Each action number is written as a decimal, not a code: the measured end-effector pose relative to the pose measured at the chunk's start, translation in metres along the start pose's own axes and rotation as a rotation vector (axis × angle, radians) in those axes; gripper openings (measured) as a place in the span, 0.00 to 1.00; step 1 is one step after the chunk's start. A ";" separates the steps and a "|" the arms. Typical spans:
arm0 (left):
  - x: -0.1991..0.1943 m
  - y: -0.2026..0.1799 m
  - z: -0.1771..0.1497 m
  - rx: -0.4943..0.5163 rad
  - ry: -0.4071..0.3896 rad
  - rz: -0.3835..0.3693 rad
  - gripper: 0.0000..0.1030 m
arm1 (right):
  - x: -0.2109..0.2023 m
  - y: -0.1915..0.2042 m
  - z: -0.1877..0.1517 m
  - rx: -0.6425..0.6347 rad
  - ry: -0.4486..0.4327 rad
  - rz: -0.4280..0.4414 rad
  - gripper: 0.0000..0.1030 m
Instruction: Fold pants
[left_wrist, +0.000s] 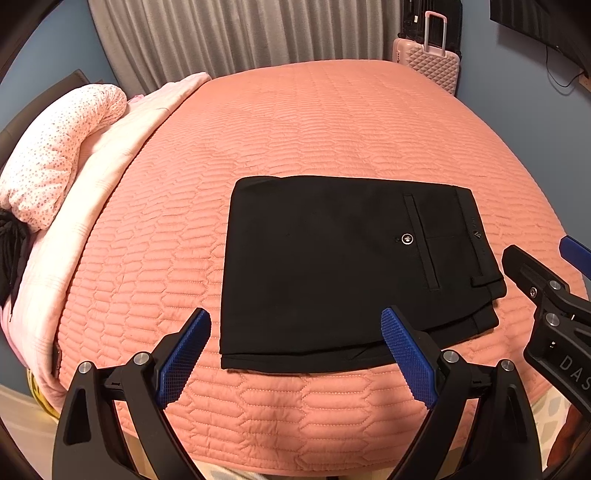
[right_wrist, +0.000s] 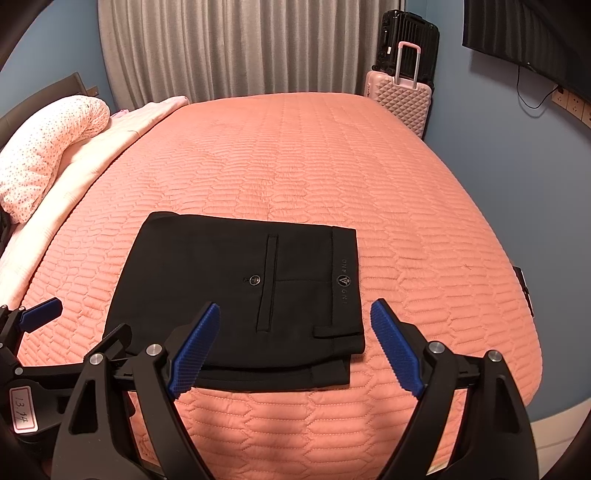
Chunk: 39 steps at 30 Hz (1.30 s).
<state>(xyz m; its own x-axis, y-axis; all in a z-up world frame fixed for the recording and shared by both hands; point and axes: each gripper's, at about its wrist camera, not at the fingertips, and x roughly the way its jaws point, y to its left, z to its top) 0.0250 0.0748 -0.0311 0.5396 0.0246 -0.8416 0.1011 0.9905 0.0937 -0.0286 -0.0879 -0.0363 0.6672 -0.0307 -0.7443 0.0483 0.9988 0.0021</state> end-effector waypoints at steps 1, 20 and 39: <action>0.000 0.000 0.000 0.001 0.001 0.001 0.89 | 0.000 0.000 0.000 0.000 -0.001 0.000 0.79; -0.003 0.000 0.000 0.002 -0.001 0.003 0.89 | -0.005 -0.002 -0.002 0.015 -0.006 0.000 0.80; -0.008 -0.006 -0.003 0.030 -0.017 0.008 0.89 | -0.010 -0.004 -0.004 0.026 -0.012 -0.001 0.79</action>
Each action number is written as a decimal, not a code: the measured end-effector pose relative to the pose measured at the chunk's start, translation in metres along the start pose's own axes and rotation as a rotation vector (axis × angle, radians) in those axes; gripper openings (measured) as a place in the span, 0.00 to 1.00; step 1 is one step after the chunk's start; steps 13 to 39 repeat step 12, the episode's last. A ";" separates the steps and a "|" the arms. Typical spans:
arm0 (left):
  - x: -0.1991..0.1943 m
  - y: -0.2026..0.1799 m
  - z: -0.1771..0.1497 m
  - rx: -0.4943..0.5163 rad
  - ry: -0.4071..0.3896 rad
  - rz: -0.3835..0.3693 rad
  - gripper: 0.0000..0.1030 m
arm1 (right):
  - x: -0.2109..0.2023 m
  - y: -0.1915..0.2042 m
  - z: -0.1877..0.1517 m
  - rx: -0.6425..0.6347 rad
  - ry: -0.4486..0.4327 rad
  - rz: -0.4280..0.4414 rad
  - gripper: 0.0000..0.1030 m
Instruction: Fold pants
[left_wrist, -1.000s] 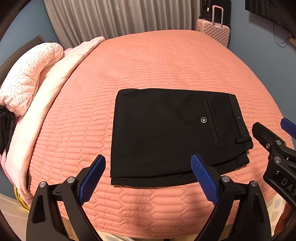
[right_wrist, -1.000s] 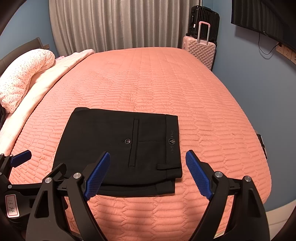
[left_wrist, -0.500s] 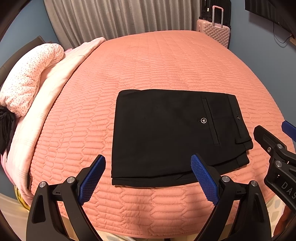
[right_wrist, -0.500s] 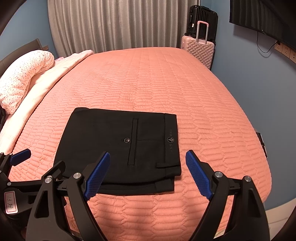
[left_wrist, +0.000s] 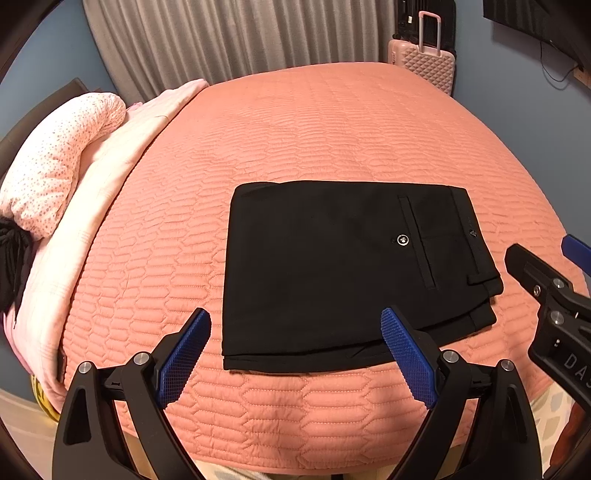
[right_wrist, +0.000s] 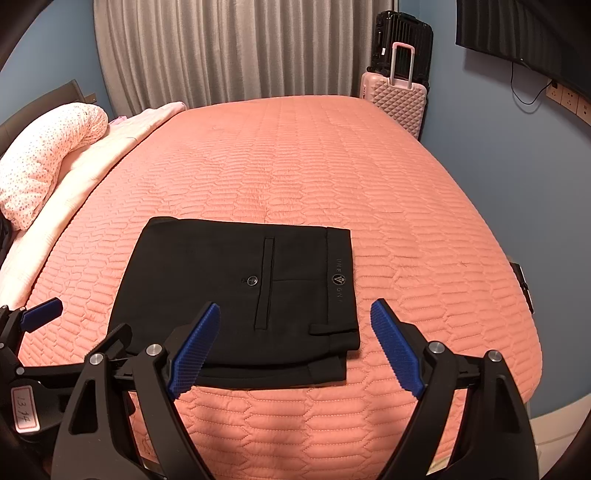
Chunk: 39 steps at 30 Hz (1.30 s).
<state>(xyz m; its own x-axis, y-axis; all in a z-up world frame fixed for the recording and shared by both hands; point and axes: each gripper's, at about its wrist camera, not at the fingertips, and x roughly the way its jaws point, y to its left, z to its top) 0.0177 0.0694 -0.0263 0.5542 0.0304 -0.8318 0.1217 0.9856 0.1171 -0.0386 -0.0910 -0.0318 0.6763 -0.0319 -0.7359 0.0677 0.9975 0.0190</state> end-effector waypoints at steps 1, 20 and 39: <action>0.000 0.000 0.000 0.004 0.001 0.002 0.89 | 0.000 0.000 0.000 0.000 0.001 -0.001 0.79; 0.002 -0.001 0.000 0.011 0.016 -0.018 0.88 | -0.001 0.001 -0.001 0.008 0.001 -0.001 0.79; 0.002 -0.001 0.000 0.011 0.016 -0.018 0.88 | -0.001 0.001 -0.001 0.008 0.001 -0.001 0.79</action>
